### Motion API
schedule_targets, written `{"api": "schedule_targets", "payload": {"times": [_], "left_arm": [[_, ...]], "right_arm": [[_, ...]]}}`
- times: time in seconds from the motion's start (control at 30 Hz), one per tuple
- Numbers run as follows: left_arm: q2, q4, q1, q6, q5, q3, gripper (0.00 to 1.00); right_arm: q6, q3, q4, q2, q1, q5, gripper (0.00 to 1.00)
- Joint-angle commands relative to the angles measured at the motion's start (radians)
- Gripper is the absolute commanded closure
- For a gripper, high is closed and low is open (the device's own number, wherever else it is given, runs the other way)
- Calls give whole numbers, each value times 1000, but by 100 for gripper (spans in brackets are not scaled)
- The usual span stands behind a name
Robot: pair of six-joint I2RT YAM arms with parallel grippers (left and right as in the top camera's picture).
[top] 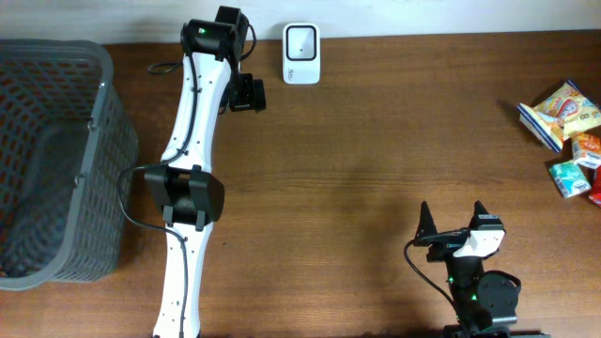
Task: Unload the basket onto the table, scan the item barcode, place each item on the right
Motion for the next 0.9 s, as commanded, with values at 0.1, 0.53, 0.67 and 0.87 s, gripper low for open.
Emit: {"api": "schedule_targets", "payload": {"times": [0.1, 0.53, 0.67, 0.87], "left_arm": [[13, -1, 3, -6, -11, -1, 1], [13, -16, 6, -6, -8, -1, 1], [-30, -13, -18, -6, 2, -1, 1], [-275, -11, -40, -6, -188, -53, 1]], "right_arm": [[-4, -9, -3, -9, -5, -10, 2], [-4, -9, -3, -8, -5, -10, 2], [-4, -9, -3, -8, -5, -10, 2], [-4, -9, -3, -9, -5, -10, 2]]}}
